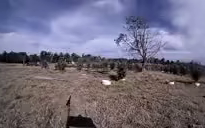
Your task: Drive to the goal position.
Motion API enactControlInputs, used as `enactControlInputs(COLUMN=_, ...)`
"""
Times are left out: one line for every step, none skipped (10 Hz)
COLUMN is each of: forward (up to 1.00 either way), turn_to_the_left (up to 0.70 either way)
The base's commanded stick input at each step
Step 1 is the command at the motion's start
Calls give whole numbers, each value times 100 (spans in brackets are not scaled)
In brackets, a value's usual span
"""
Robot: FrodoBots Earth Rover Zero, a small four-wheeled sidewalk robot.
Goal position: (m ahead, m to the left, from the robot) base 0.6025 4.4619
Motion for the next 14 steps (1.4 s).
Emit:
enactControlInputs(forward=70, turn_to_the_left=0)
enactControlInputs(forward=70, turn_to_the_left=0)
enactControlInputs(forward=70, turn_to_the_left=0)
enactControlInputs(forward=70, turn_to_the_left=0)
enactControlInputs(forward=70, turn_to_the_left=0)
enactControlInputs(forward=70, turn_to_the_left=0)
enactControlInputs(forward=70, turn_to_the_left=0)
enactControlInputs(forward=70, turn_to_the_left=0)
enactControlInputs(forward=70, turn_to_the_left=0)
enactControlInputs(forward=70, turn_to_the_left=0)
enactControlInputs(forward=0, turn_to_the_left=0)
enactControlInputs(forward=0, turn_to_the_left=0)
enactControlInputs(forward=0, turn_to_the_left=0)
enactControlInputs(forward=0, turn_to_the_left=0)
